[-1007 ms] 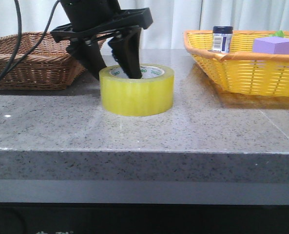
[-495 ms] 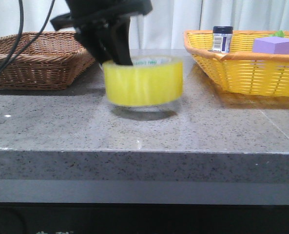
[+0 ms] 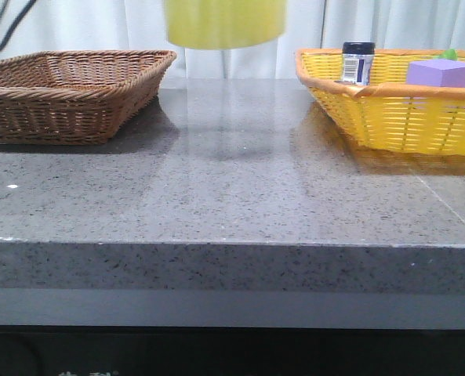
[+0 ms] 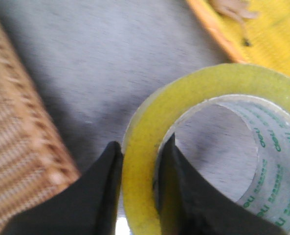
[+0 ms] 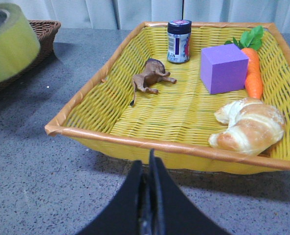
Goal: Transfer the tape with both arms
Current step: 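Grip the tape roll with the left gripper and lift it toward the brown basket, then lower the tape roll into the brown basket and release it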
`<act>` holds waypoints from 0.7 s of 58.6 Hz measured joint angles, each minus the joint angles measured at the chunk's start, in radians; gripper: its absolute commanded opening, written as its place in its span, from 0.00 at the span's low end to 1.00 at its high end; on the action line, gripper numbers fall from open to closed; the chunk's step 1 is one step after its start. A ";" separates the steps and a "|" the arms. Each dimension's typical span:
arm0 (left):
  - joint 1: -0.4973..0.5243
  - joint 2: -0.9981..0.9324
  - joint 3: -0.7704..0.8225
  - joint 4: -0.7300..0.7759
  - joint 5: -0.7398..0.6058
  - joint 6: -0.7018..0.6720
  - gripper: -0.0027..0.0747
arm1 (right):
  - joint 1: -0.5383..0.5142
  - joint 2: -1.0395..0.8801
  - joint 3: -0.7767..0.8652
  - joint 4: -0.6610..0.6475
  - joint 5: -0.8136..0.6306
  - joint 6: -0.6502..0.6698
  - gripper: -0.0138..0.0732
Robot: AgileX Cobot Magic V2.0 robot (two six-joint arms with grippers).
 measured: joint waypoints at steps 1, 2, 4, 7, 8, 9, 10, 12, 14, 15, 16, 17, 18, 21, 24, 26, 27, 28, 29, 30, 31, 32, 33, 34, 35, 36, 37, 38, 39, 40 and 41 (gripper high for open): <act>0.005 0.000 -0.004 0.010 0.006 -0.004 0.09 | 0.000 0.000 0.000 0.000 0.000 0.000 0.08; 0.010 0.000 -0.006 0.022 0.008 -0.006 0.09 | 0.000 0.000 0.000 0.000 0.000 0.000 0.08; 0.023 0.000 -0.012 0.030 0.014 -0.011 0.09 | 0.000 0.000 0.000 0.000 0.000 0.000 0.08; 0.048 0.000 -0.017 0.041 0.024 -0.012 0.09 | 0.000 0.000 0.000 0.000 0.000 0.000 0.08; 0.061 0.000 -0.016 0.040 0.025 -0.015 0.09 | 0.000 0.000 0.000 0.000 0.000 0.000 0.08; 0.071 0.000 -0.016 0.042 0.028 -0.015 0.09 | 0.000 0.000 0.000 0.000 0.000 0.000 0.08; 0.080 0.000 -0.016 0.042 0.030 -0.017 0.09 | 0.000 0.000 0.000 0.000 0.000 0.000 0.08; 0.107 0.000 -0.016 0.043 0.032 -0.022 0.09 | 0.000 0.000 0.000 0.000 0.000 0.000 0.08; 0.136 0.000 -0.016 0.046 0.034 -0.025 0.09 | 0.000 0.000 0.000 0.000 0.000 0.000 0.08; 0.148 0.000 -0.016 0.047 0.037 -0.028 0.09 | 0.000 0.000 0.000 0.000 0.000 0.000 0.08; 0.166 0.000 -0.016 0.049 0.037 -0.030 0.09 | 0.000 0.000 0.000 0.000 0.000 0.000 0.08; 0.179 0.000 -0.016 0.049 0.037 -0.032 0.09 | 0.000 0.000 0.000 0.000 0.000 0.000 0.08; 0.191 0.000 -0.016 0.049 0.037 -0.034 0.09 | 0.000 0.000 0.000 0.000 0.000 0.000 0.08; 0.236 0.000 -0.016 0.052 0.037 -0.042 0.09 | 0.000 0.000 0.000 0.000 0.000 0.000 0.08; 0.279 0.000 -0.016 0.054 0.037 -0.049 0.09 | 0.000 0.000 0.000 0.000 0.000 0.000 0.08; 0.307 0.000 -0.016 0.054 0.037 -0.056 0.09 | 0.000 0.000 0.000 0.000 0.000 0.000 0.08; 0.323 0.000 -0.016 0.054 0.038 -0.058 0.09 | 0.000 0.000 0.000 0.000 0.000 0.000 0.08; 0.334 0.000 -0.016 0.054 0.038 -0.058 0.09 | 0.000 0.000 0.000 0.000 0.000 0.000 0.08; 0.344 0.000 -0.016 0.054 0.038 -0.060 0.09 | 0.000 0.000 0.000 0.000 0.000 0.000 0.08; 0.359 0.000 -0.016 0.054 0.038 -0.063 0.09 | 0.000 0.000 0.000 0.000 0.000 0.000 0.08; 0.367 0.000 -0.015 0.054 0.038 -0.062 0.09 | 0.000 0.000 0.000 0.000 0.000 0.000 0.08; 0.379 0.000 -0.012 0.054 0.038 -0.064 0.09 | 0.000 0.000 0.000 0.000 0.000 0.000 0.08; 0.385 0.001 -0.009 0.052 0.038 -0.063 0.09 | 0.000 0.000 0.000 0.000 0.000 0.000 0.08; 0.391 0.002 -0.006 0.052 0.038 -0.063 0.09 | 0.000 0.000 0.000 0.000 0.000 0.000 0.08; 0.397 0.002 -0.004 0.052 0.038 -0.063 0.09 | 0.000 0.000 0.000 0.000 0.000 0.000 0.08; 0.404 0.005 -0.001 0.052 0.038 -0.063 0.09 | 0.000 0.000 0.000 0.000 0.000 0.000 0.08; 0.406 0.007 0.004 0.052 0.038 -0.065 0.09 | 0.000 0.000 0.000 0.000 0.000 0.000 0.08; 0.409 0.009 0.008 0.050 0.038 -0.065 0.09 | 0.000 0.000 0.000 0.000 0.000 0.000 0.08; 0.411 0.013 0.011 0.048 0.038 -0.065 0.09 | 0.000 0.000 0.000 0.000 0.000 0.000 0.08; 0.416 0.017 0.015 0.047 0.038 -0.065 0.09 | 0.000 0.000 0.000 0.000 0.000 0.000 0.08; 0.416 0.022 0.019 0.048 0.038 -0.065 0.09 | 0.000 0.000 0.000 0.000 0.000 0.000 0.08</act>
